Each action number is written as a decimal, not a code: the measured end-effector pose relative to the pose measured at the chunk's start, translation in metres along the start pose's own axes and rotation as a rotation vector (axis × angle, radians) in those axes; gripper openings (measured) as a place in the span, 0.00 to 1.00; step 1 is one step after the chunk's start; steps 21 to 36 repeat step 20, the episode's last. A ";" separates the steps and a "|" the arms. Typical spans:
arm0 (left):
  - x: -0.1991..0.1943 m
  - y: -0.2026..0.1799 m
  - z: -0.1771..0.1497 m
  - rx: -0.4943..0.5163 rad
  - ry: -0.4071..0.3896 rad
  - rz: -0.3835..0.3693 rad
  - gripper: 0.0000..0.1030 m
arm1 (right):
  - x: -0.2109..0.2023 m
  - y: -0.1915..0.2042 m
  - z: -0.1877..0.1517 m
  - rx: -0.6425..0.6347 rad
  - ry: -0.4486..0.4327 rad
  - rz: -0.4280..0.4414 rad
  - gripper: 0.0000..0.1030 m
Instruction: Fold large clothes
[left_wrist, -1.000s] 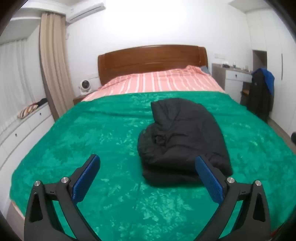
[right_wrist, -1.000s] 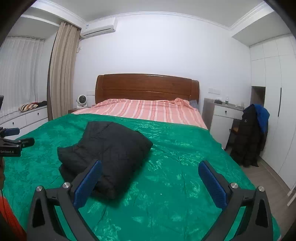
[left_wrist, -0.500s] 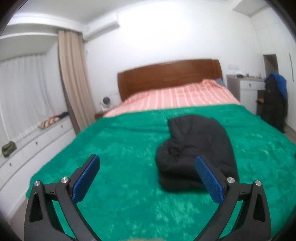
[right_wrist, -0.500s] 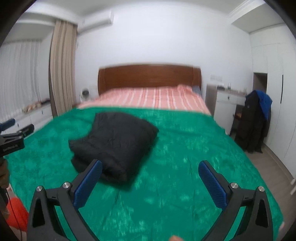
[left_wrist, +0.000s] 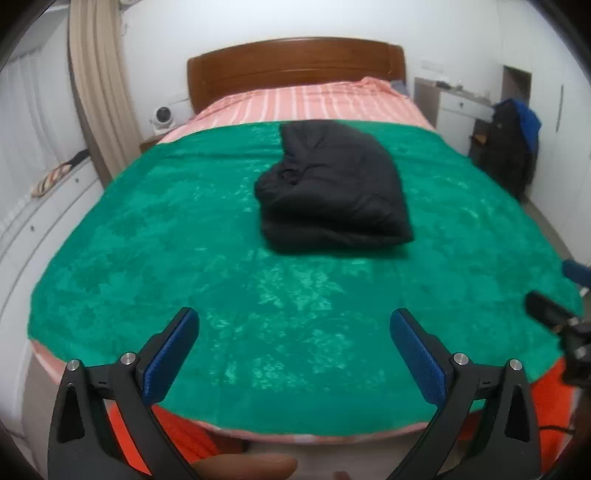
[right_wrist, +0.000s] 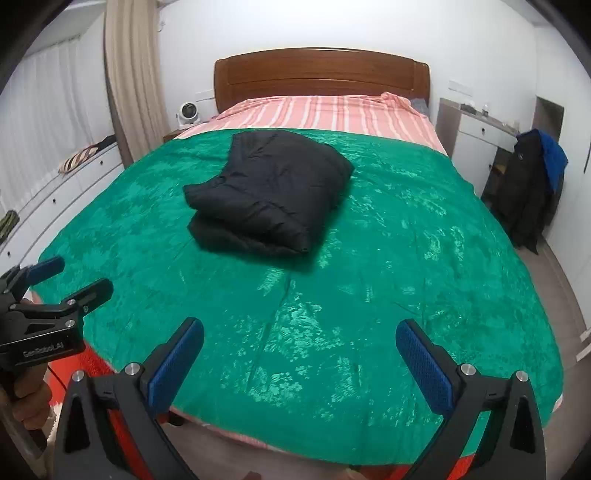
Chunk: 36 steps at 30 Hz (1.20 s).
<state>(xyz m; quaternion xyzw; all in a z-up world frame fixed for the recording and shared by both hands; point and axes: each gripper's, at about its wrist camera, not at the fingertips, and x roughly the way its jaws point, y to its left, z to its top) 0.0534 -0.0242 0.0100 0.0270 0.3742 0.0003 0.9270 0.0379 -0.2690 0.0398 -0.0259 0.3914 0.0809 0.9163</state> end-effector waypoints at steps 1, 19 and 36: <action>-0.003 -0.001 0.000 -0.001 -0.006 -0.004 1.00 | 0.000 0.002 -0.001 -0.005 0.002 -0.002 1.00; 0.000 0.006 -0.004 -0.030 -0.042 0.071 0.99 | 0.004 0.007 -0.002 -0.020 -0.010 -0.058 1.00; -0.002 0.006 -0.004 -0.025 -0.049 0.076 0.99 | 0.003 0.007 -0.001 -0.019 -0.013 -0.055 1.00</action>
